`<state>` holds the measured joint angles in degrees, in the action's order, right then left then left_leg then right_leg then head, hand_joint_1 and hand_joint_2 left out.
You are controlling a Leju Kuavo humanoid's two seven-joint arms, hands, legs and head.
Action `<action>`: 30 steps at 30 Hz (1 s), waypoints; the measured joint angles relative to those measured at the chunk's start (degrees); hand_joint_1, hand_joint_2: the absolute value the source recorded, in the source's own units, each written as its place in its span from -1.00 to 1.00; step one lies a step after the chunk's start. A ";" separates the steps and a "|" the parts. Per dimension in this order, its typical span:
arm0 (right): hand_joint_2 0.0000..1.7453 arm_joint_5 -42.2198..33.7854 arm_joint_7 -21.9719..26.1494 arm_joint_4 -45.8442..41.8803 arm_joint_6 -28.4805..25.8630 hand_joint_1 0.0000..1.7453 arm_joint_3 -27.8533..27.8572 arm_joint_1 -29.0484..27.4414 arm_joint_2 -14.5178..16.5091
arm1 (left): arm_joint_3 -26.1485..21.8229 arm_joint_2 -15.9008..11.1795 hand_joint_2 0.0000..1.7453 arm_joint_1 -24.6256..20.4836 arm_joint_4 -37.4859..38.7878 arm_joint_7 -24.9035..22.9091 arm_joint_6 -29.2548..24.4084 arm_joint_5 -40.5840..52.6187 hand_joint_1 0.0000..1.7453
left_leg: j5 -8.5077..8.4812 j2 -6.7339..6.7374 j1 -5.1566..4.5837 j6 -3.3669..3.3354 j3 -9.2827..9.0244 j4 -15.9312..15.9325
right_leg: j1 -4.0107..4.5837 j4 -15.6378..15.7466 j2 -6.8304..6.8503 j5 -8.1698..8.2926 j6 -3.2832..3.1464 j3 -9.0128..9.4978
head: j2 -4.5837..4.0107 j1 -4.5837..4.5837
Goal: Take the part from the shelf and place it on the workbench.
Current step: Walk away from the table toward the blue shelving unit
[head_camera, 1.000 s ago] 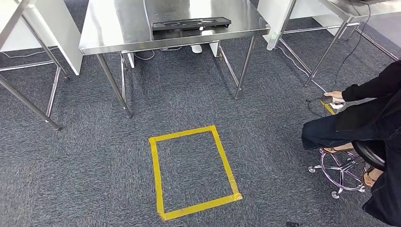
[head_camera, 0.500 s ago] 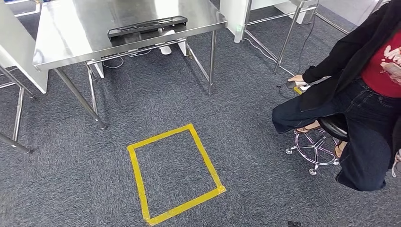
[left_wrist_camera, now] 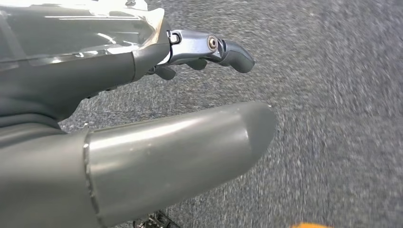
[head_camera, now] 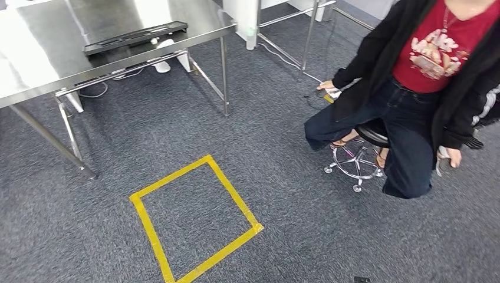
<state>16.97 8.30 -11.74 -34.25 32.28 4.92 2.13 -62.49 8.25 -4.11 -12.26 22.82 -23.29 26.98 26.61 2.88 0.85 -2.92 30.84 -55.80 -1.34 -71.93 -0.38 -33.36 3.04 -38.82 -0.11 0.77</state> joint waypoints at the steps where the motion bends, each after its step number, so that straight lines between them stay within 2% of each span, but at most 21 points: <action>1: -1.00 0.01 -0.04 0.00 0.00 -1.00 0.00 -0.08 -0.04 | -0.01 0.10 -1.00 -0.02 0.00 0.00 0.14 -0.04 -1.00 | 0.05 0.74 0.05 0.16 0.00 -0.10 | -0.26 3.44 0.57 1.29 0.75 2.11 | 0.00 0.00; 2: -1.00 0.04 -0.09 0.00 0.00 -1.00 0.00 -0.07 -0.06 | -0.01 0.17 -1.00 -0.06 -0.01 0.00 0.29 -0.12 -1.00 | 0.14 1.42 0.03 0.41 -0.04 -0.29 | -0.49 8.04 1.92 2.73 1.36 4.84 | 0.00 0.02; 3: -1.00 0.08 -0.17 0.00 0.00 -1.00 0.00 0.02 -0.06 | -0.02 0.21 -1.00 -0.10 -0.01 0.01 0.44 -0.22 -1.00 | 0.34 2.05 -0.06 0.80 -0.10 -0.51 | -0.43 11.88 3.31 3.96 1.57 6.97 | 0.00 0.06; 5: -1.00 0.20 -0.41 0.00 0.00 -1.00 0.00 0.12 -0.01 | -0.02 0.22 -1.00 -0.21 -0.01 0.00 0.59 -0.34 -1.00 | 0.75 3.11 -0.31 1.64 -0.45 -0.83 | -0.16 15.46 4.79 5.13 0.81 8.76 | 0.00 -0.04; 7: -1.00 0.25 -0.64 0.01 0.00 -1.00 0.00 -0.07 -0.02 | -0.02 0.31 -1.00 -0.40 -0.01 -0.04 0.64 -0.34 -1.00 | 0.90 4.01 -0.18 2.35 -0.85 -0.80 | 0.02 15.40 3.66 5.45 -0.39 8.46 | 0.00 -0.21; 8: -1.00 0.25 -0.69 0.01 0.00 -1.00 0.00 -0.24 -0.02 | -0.02 0.36 -1.00 -0.50 0.00 -0.09 0.64 -0.30 -1.00 | 1.20 3.69 0.03 2.72 -0.84 -1.01 | -0.18 15.42 3.14 5.62 -0.80 8.53 | 0.00 -0.24; 10: -1.00 0.25 -0.78 0.02 0.01 -1.00 0.01 -0.41 -0.01 | -0.02 0.48 -1.00 -0.57 0.00 -0.22 0.61 -0.15 -1.00 | 3.77 1.07 0.33 3.29 0.41 -4.00 | -0.56 15.50 2.04 6.08 -1.67 8.51 | 0.00 -0.32; 12: -1.00 0.27 -0.78 0.02 0.08 -1.00 0.02 -0.45 0.00 | -0.02 0.52 -1.00 -0.42 0.00 -0.45 0.51 -0.04 -1.00 | 8.11 -1.83 0.38 3.38 3.58 -11.22 | -0.35 15.48 0.76 6.43 -2.26 8.17 | 0.00 -0.38; 13: -1.00 0.32 -0.76 0.02 0.15 -1.00 0.02 -0.50 -0.01 | -0.02 0.51 -1.00 -0.30 0.00 -0.60 0.45 -0.03 -1.00 | 9.56 -2.41 0.38 3.31 5.14 -14.70 | -0.16 15.46 0.05 6.55 -2.44 8.01 | 0.00 -0.38; 14: -1.00 0.40 -0.74 0.02 0.22 -1.00 0.02 -0.63 -0.01 | -0.02 0.51 -1.00 -0.19 0.01 -0.75 0.39 -0.02 -1.00 | 9.87 -2.68 0.37 3.20 6.05 -16.67 | -0.03 15.43 -0.71 6.60 -2.51 7.92 | 0.00 -0.38; 15: -1.00 0.49 -0.74 0.03 0.33 -1.00 0.02 -0.79 -0.01 | -0.02 0.51 -1.00 -0.10 0.01 -0.87 0.36 -0.02 -1.00 | 9.01 -2.82 0.37 3.05 5.99 -16.54 | 0.05 15.39 -1.47 6.63 -2.55 7.93 | 0.00 -0.38; 16: -1.00 0.52 -0.75 0.03 0.47 -1.00 0.02 -0.93 0.00 | -0.02 0.52 -1.00 -0.04 0.01 -0.93 0.34 0.01 -1.00 | 7.18 -3.10 0.40 2.87 4.92 -14.26 | 0.07 15.33 -2.25 6.63 -2.54 8.00 | 0.00 -0.38; 18: -1.00 0.44 -0.75 0.04 0.74 -1.00 0.02 -0.99 0.05 | -0.02 0.52 -1.00 0.02 0.01 -0.97 0.32 0.10 -1.00 | 3.35 -5.30 0.57 2.48 1.52 -6.98 | 0.21 15.03 -3.76 6.61 -2.42 7.94 | 0.00 -0.38; 19: -1.00 0.32 -0.72 0.04 0.84 -1.00 0.04 -0.91 0.09 | -0.02 0.51 -1.00 0.04 0.01 -0.95 0.31 0.22 -1.00 | 2.33 -6.39 0.63 2.34 0.32 -4.22 | 0.29 14.85 -4.46 6.65 -2.23 7.75 | 0.00 -0.37; 20: -1.00 0.19 -0.66 0.04 0.87 -1.00 0.07 -0.88 0.11 | -0.02 0.49 -1.00 0.06 0.02 -0.92 0.30 0.33 -1.00 | 2.00 -7.15 0.58 2.20 -0.28 -2.73 | 0.34 14.73 -5.06 6.75 -1.94 7.39 | 0.00 -0.37; 22: -1.00 0.02 -0.43 0.04 0.90 -1.00 0.24 -1.04 0.10 | -0.02 0.48 -1.00 0.04 0.01 -0.86 0.23 0.49 -1.00 | 1.99 -6.53 0.21 1.71 -0.31 -2.18 | 0.27 14.82 -6.21 7.13 -1.06 6.61 | 0.00 -0.36; 24: -1.00 0.01 -0.19 0.06 0.90 -1.00 0.42 -1.34 0.13 | -0.02 0.52 -1.00 -0.01 0.00 -0.79 0.13 0.50 -1.00 | 1.44 -5.19 0.11 0.73 -0.38 -1.57 | 0.28 13.79 -5.18 6.75 -0.57 5.66 | 0.00 -0.29; 26: -1.00 0.13 -0.07 0.08 0.89 -1.00 0.48 -1.24 0.18 | -0.03 0.54 -1.00 0.09 0.00 -0.71 0.02 0.48 -1.00 | 1.02 -3.53 0.14 0.00 -0.32 -1.09 | 0.38 8.44 -2.22 4.16 -0.96 2.88 | 0.00 -0.01; 28: -1.00 0.34 -0.06 0.09 0.85 -1.00 0.48 -1.02 0.15 | -0.05 0.52 -1.00 0.24 0.00 -0.68 -0.08 0.44 -1.00 | 0.95 -1.80 -0.03 -0.19 -0.09 -1.08 | 0.39 0.59 -0.65 1.00 -1.21 -0.94 | 0.00 0.16; 29: -1.00 0.43 -0.11 0.09 0.82 -1.00 0.48 -1.01 0.13 | -0.06 0.53 -1.00 0.27 0.01 -0.68 -0.12 0.42 -1.00 | 0.94 -0.96 -0.09 -0.20 0.00 -1.09 | 0.34 -1.80 -0.43 0.27 -1.01 -1.89 | 0.00 0.17; 30: -1.00 0.48 -0.19 0.10 0.78 -1.00 0.48 -1.05 0.13 | -0.07 0.56 -1.00 0.27 0.01 -0.68 -0.15 0.41 -1.00 | 0.93 -0.19 -0.11 -0.19 0.05 -1.10 | 0.28 -1.84 -0.26 0.45 -0.59 -1.57 | 0.00 0.18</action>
<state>17.45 8.11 -11.64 -33.47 32.76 3.87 2.26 -62.55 8.81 -3.84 -12.25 22.14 -23.44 27.39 27.54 2.70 0.74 -3.11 30.89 -56.90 -1.06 -73.77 -0.65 -32.91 2.45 -40.38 -0.11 0.95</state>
